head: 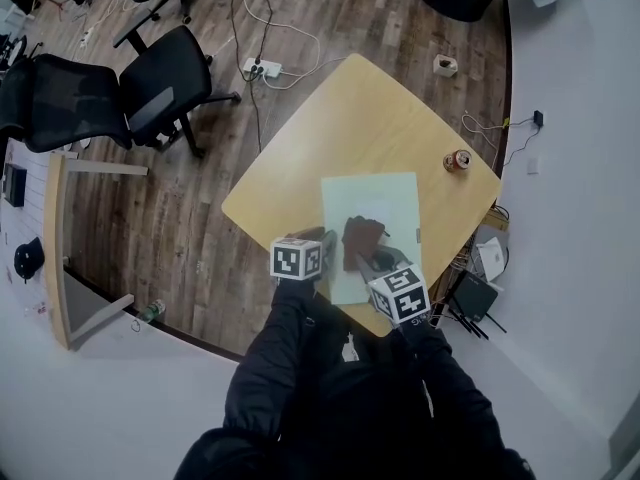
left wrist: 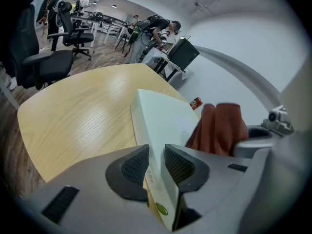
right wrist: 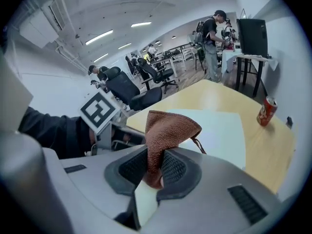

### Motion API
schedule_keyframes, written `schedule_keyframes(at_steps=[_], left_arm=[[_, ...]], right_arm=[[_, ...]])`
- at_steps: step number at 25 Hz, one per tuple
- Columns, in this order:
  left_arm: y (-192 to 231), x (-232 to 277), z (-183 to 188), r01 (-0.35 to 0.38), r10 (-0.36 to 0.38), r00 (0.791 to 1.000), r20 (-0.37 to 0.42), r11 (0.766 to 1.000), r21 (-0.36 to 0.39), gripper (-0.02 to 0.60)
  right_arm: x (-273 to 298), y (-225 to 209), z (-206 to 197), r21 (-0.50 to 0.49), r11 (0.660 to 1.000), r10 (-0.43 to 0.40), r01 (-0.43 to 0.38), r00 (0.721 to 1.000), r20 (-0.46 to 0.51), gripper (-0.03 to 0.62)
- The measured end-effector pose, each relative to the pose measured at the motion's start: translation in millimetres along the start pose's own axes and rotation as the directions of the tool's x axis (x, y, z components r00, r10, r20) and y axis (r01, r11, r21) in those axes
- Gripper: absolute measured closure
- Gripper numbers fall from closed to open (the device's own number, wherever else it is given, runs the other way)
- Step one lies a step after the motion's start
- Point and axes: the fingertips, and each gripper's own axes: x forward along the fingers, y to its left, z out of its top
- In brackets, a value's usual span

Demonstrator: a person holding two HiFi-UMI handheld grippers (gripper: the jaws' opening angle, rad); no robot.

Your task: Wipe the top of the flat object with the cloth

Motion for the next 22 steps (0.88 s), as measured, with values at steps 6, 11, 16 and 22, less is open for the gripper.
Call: schedule_keyframes(at_steps=[6,11,16,22], left_arm=[[0.0,0.9,-2.3,0.006,-0.006,1.000,-0.004,1.000,-0.003,0.460],[2.5,-0.6,-0.6,0.010,-0.010,1.000,-0.004,1.000,-0.009,0.460],[3.7,-0.4,-2.0,0.016,-0.016,1.000,-0.007,1.000,-0.008,0.460],[5.9,-1.3,-2.0,0.006,-0.006,1.000,-0.008,1.000,-0.004,0.460]], right_arm=[[29.7,-45.5,55.8,-0.007,0.998,-0.060,0.060,0.998,0.037,0.525],[60.5,-65.8,76.1,-0.011,0.997,-0.079,0.080,0.997,0.002,0.525],[74.0,-72.2,60.9,0.007,0.996,-0.094,0.094,0.994,-0.048,0.525],[69.1,-68.6,34.7,0.036,0.996,-0.084,0.087,0.994,-0.072,0.525]])
